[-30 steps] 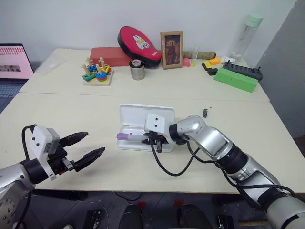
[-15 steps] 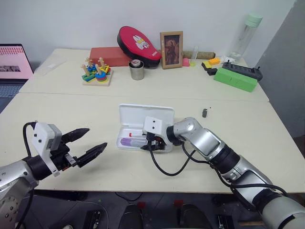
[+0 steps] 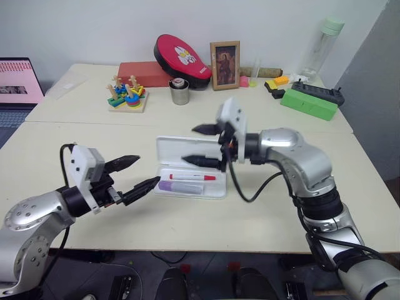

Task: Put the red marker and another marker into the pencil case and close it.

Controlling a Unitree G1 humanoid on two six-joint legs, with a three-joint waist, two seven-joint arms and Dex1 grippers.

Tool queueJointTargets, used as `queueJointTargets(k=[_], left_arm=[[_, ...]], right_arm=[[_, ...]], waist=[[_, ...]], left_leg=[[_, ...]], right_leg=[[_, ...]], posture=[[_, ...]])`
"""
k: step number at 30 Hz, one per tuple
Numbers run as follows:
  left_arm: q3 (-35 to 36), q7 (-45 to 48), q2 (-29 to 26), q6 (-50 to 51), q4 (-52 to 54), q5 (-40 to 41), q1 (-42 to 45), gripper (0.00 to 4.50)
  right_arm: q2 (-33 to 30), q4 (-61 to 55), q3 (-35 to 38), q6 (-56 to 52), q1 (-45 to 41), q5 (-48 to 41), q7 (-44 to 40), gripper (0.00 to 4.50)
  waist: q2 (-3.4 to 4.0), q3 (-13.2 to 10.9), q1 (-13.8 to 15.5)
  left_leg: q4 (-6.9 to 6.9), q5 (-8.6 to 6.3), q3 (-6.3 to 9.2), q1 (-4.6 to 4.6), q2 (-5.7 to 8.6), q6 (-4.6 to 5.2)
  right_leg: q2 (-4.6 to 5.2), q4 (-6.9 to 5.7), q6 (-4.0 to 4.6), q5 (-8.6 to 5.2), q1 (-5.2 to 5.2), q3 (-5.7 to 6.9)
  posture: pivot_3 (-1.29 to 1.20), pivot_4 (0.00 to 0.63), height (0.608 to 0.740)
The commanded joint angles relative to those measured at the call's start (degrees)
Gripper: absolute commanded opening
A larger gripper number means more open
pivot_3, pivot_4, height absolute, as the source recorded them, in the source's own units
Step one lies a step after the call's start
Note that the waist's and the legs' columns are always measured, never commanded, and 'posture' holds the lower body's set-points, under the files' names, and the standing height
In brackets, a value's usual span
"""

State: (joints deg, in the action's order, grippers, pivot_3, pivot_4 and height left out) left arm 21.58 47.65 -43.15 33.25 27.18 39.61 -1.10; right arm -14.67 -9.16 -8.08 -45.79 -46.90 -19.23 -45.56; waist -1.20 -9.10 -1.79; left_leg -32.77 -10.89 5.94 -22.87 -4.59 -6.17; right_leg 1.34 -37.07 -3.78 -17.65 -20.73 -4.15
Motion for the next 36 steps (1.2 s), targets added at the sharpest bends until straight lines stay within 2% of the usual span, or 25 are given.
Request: queueJointTargets(k=[1, 5, 10, 20, 23, 25, 30, 35, 36], left_arm=[[-7.5, -1.4, 2.6, -3.3, -3.5, -4.1, 7.9, 4.5], [-13.1, -1.8, 6.2, -4.7, -6.2, -6.4, 13.6, 4.5], [-18.7, -3.4, 11.8, -6.4, -8.1, -8.4, 19.6, 4.5], [-22.6, -5.1, 17.6, -7.7, -10.7, -10.8, 24.8, 4.5], [-22.7, -5.4, 18.7, -8.2, -11.6, -11.3, 25.8, 4.5], [-22.7, -5.3, 19.0, -8.4, -11.9, -11.5, 26.1, 4.5], [-22.6, -5.1, 19.8, -8.8, -12.4, -11.1, 26.7, 4.5], [-22.5, -4.6, 20.0, -9.2, -13.1, -11.3, 26.8, 4.5], [-22.5, -4.6, 20.1, -9.2, -13.3, -11.2, 26.9, 4.5]], right_arm=[[-1.6, 9.0, 8.8, -1.2, -3.0, 4.7, 14.2, 4.46], [-2.9, 17.1, 9.8, -3.7, -2.7, 9.3, 23.2, 4.46], [-2.7, 25.4, 10.2, -2.2, 0.2, 13.3, 30.2, 4.46], [-0.8, 34.6, 11.0, 2.7, 1.3, 14.7, 35.1, 4.46], [-0.8, 35.2, 10.8, 3.1, 1.1, 14.7, 35.5, 3.99], [-0.7, 35.3, 10.9, 3.4, 1.1, 14.7, 35.7, 3.47], [-0.9, 35.0, 11.1, 3.9, 1.2, 14.7, 36.6, 2.55], [-1.5, 34.3, 11.3, 4.0, 1.3, 14.9, 37.3, 1.24], [-1.8, 34.2, 11.4, 4.0, 1.3, 14.9, 37.3, 1.09]], waist=[[-0.01, 0.0, 0.2], [-0.3, 0.2, 0.2], [-0.13, 0.2, 0.0], [-0.09, 0.1, -0.5], [-0.09, 0.1, -0.5], [-0.09, 0.1, -0.5], [-0.09, 0.1, -0.4], [-0.08, 0.1, -0.4], [-0.08, 0.1, -0.4]], left_leg=[[-0.01, 0.0, 0.0, -0.01, 0.01, 0.0], [-0.08, 0.01, -0.05, -0.03, 0.03, 0.0], [0.06, 0.0, -0.09, -0.04, 0.03, 0.03], [-0.02, -0.01, -0.3, -0.02, 0.02, 0.06], [-0.09, -0.01, -0.3, -0.01, 0.02, 0.05], [-0.09, -0.01, -0.29, 0.0, 0.02, 0.05], [-0.09, 0.0, -0.28, -0.01, 0.02, 0.05], [-0.07, 0.0, -0.29, -0.02, 0.02, 0.05], [-0.07, 0.0, -0.3, -0.02, 0.02, 0.05]], right_leg=[[0.0, 0.01, -0.03, 0.02, 0.0, 0.0], [0.01, 0.08, -0.09, 0.08, 0.31, -0.06], [-0.01, -0.02, 0.04, 0.02, 0.25, -0.1], [0.03, 0.03, 0.03, 0.02, 0.36, -0.11], [0.03, 0.06, -0.07, 0.07, 0.44, -0.11], [0.03, 0.07, -0.09, 0.08, 0.46, -0.11], [0.03, 0.06, -0.08, 0.08, 0.46, -0.1], [0.03, 0.09, -0.07, 0.08, 0.46, -0.1], [0.04, 0.09, -0.07, 0.08, 0.46, -0.1]], posture=[[0.0, 0.15, 0.74], [0.0, 0.15, 0.74], [0.0, 0.15, 0.74], [0.0, 0.15, 0.74], [0.0, 0.15, 0.74], [0.0, 0.15, 0.74], [0.0, 0.15, 0.74], [0.0, 0.15, 0.74], [0.0, 0.15, 0.74]])
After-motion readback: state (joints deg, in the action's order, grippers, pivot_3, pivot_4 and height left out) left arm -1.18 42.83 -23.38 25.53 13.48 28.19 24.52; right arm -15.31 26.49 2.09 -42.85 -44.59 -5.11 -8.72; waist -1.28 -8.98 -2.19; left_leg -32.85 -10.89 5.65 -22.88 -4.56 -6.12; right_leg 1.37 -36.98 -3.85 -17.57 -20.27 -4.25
